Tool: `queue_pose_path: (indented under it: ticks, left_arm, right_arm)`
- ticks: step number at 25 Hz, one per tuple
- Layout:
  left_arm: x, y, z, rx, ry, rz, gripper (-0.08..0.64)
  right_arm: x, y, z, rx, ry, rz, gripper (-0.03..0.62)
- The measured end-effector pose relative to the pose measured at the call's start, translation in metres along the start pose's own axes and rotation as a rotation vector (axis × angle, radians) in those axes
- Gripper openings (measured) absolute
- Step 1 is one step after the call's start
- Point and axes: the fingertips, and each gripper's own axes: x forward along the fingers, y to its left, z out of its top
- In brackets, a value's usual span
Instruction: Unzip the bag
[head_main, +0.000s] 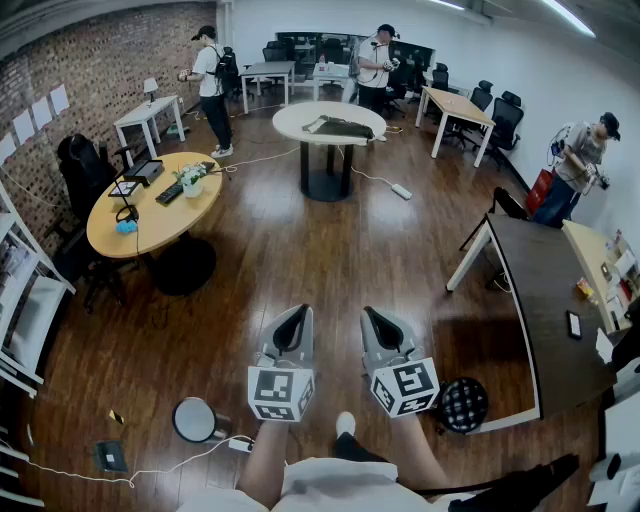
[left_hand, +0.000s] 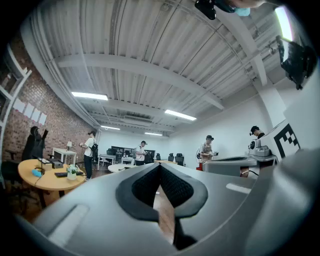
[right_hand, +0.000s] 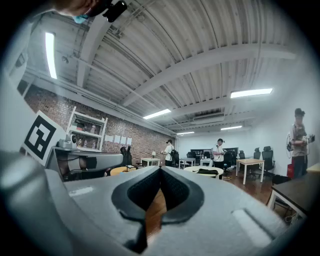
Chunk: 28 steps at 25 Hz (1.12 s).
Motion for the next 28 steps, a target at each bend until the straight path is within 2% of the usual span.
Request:
queue_pose_path:
  ticks: [8, 15, 22, 28]
  left_arm:
    - [0.107, -0.024, 0.01, 0.04, -0.032, 0.003, 0.017]
    - [0.186, -0.034, -0.004, 0.042, -0.004, -0.01, 0.017]
    - [0.257, -0.014, -0.034, -0.009, 0.044, -0.02, 0.017]
    - [0.356, 0.036, -0.042, -0.001, 0.034, -0.084, 0.017]
  right_arm:
    - [0.052, -0.095, 0.03, -0.014, -0.073, 0.003, -0.011]
    - [0.089, -0.174, 0.011, 0.043, -0.043, -0.027, -0.011]
    - [0.142, -0.208, -0.025, 0.069, 0.034, -0.005, -0.011]
    - [0.243, -0.255, -0.042, 0.045, 0.072, -0.045, -0.011]
